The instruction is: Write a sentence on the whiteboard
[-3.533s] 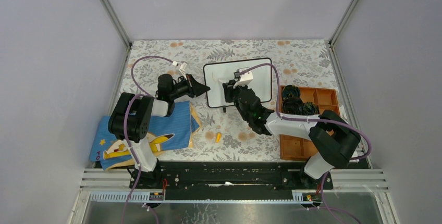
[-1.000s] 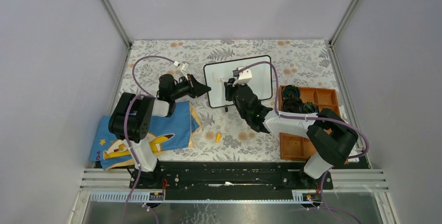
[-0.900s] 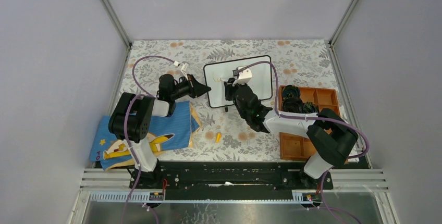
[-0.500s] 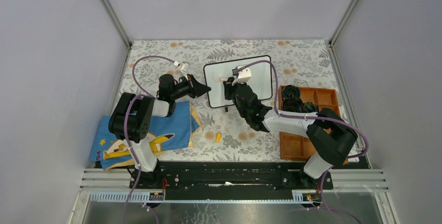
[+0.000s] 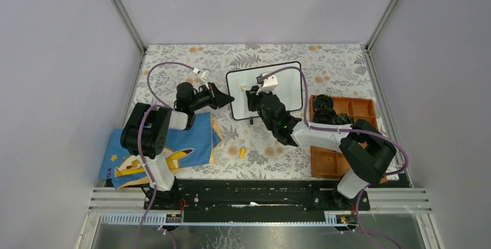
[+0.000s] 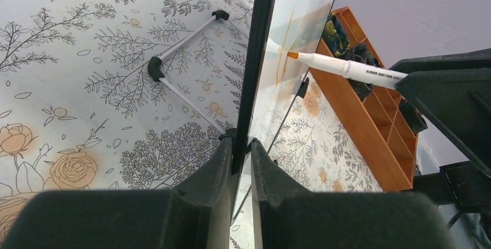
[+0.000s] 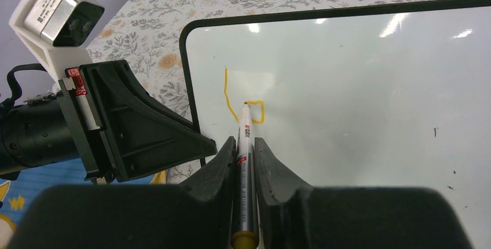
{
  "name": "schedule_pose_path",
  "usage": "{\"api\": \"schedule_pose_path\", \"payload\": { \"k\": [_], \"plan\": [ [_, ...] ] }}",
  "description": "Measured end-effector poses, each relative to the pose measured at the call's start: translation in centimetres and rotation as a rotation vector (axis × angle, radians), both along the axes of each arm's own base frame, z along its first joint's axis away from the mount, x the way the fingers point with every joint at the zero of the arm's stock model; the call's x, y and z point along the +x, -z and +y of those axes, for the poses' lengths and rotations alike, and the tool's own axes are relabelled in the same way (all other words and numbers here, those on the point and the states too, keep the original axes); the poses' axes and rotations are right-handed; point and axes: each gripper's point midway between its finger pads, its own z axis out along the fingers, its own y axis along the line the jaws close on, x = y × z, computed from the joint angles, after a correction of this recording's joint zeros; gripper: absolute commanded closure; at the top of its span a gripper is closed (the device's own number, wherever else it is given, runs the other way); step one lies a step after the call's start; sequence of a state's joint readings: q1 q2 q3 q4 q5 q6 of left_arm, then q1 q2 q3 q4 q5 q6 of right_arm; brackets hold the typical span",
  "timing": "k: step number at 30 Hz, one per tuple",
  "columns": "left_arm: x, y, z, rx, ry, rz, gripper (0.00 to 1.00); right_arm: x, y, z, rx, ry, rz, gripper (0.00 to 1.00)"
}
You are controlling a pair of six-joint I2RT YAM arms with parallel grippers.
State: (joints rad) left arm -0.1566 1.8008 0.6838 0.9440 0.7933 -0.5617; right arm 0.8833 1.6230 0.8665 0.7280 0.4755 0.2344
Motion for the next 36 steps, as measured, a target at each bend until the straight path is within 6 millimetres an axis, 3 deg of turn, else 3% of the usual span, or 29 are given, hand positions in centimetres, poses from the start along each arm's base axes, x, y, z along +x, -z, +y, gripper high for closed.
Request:
{"api": "schedule_pose_path", "payload": {
  "k": [14,23,36],
  "plan": [
    [0.0,0.0,0.0,0.001,0.000,0.000,0.96,-0.8,0.1,-0.7,0.002,-0.004,0.021,1.00],
    [0.0,0.0,0.0,0.002,0.000,-0.002,0.97,-1.0,-3.7,-2.2,0.062,0.037,-0.035,1.00],
    [0.0,0.0,0.0,0.007,0.002,-0.008,0.98,-0.5,-2.2,-2.5,0.031,0.053,-0.017,1.00]
  ]
}}
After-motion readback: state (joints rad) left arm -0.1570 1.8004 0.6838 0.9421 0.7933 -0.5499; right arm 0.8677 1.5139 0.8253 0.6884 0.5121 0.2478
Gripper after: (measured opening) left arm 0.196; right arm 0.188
